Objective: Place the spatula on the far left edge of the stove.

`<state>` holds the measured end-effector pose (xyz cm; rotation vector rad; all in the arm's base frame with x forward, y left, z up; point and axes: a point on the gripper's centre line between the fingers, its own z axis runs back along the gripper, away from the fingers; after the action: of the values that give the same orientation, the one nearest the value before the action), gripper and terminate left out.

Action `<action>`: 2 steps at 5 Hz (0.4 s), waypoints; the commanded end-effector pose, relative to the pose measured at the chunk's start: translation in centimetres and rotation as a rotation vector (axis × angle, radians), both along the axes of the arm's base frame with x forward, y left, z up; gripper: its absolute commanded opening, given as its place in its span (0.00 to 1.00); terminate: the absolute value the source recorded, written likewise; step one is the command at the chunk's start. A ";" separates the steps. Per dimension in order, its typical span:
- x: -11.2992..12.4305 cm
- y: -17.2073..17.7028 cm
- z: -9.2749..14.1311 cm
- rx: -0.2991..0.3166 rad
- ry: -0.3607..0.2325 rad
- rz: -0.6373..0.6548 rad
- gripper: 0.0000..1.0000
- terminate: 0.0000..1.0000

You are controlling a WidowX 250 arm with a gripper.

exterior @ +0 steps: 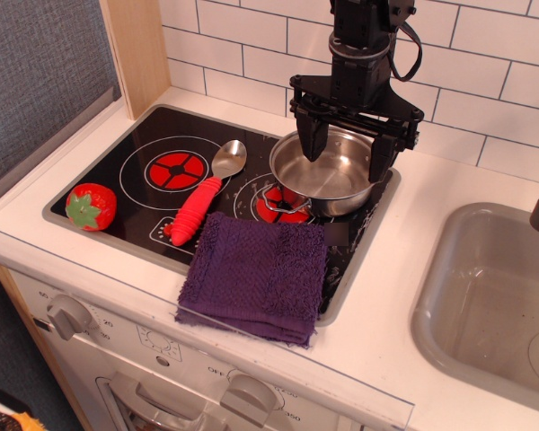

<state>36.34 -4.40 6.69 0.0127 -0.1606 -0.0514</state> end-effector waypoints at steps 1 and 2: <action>0.0 0.0 0.0 0.000 0.000 0.000 1.00 0.00; -0.9 2.3 0.5 0.004 -0.022 0.079 1.00 0.00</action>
<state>34.74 -2.03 4.66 0.0304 -0.1066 0.0324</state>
